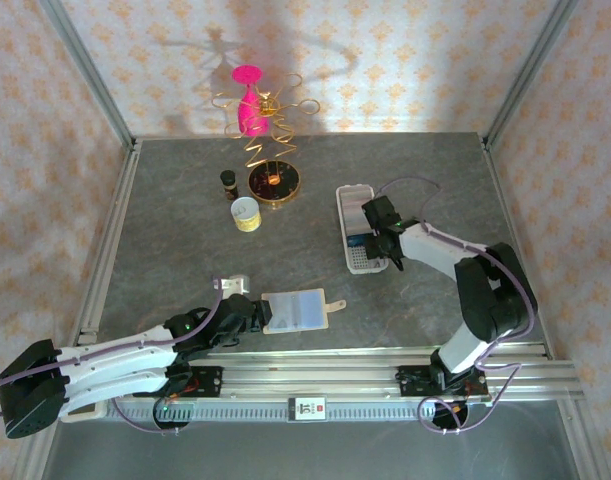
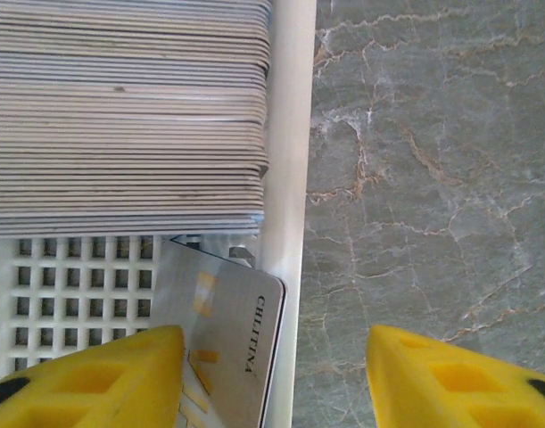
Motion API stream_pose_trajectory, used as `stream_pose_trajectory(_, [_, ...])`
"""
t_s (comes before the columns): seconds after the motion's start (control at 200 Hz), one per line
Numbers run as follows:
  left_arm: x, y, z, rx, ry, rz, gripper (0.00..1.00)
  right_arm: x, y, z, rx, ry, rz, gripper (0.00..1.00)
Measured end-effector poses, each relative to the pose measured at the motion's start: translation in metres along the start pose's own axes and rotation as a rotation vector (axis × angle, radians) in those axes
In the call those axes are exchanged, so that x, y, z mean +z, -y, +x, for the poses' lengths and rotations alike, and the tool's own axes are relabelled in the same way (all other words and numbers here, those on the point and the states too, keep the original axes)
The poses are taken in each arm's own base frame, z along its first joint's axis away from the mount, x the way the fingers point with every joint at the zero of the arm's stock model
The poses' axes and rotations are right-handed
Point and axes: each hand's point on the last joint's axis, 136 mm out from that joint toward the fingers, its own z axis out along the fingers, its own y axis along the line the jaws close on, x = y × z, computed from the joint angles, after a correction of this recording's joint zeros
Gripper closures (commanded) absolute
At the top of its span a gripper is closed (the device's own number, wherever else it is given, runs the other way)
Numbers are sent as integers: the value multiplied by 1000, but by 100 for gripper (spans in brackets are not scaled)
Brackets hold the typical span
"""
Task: Put the credit cards into the card holder
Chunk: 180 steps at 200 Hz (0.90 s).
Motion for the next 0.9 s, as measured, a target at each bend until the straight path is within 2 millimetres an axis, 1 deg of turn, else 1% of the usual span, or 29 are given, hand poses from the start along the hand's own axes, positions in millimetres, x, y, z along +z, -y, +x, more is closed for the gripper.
stream_pose_trajectory(0.065, [0, 0, 0, 0, 0, 1, 60, 1, 1, 0, -5, -2, 5, 54])
stream_pose_trajectory(0.225, [0, 0, 0, 0, -1, -1, 61, 1, 4, -2, -7, 8, 24, 59])
stream_pose_trajectory(0.27, [1, 0, 1, 1, -3, -3, 61, 0, 5, -3, -7, 12, 29, 62])
stream_pose_trajectory(0.43, [2, -2, 3, 4, -11, -10, 63, -6, 7, -6, -2, 30, 29, 65])
stream_pose_trajectory(0.476, [3, -2, 3, 5, -13, -11, 63, -7, 7, -8, 0, 36, 28, 68])
stream_pose_trajectory(0.606, [4, -2, 5, 6, -23, -11, 64, -11, 7, -10, 3, 47, 24, 71])
stream_pose_trajectory(0.701, [4, -2, 7, 7, -30, -11, 66, -12, 7, -11, 1, 51, 21, 79])
stream_pose_trajectory(0.826, [5, -3, 8, 9, -36, -15, 67, -14, 5, -11, 6, 54, 9, 80])
stream_pose_trajectory(0.901, [6, -3, 9, 10, -38, -17, 68, -14, 3, -11, 4, 53, -2, 85])
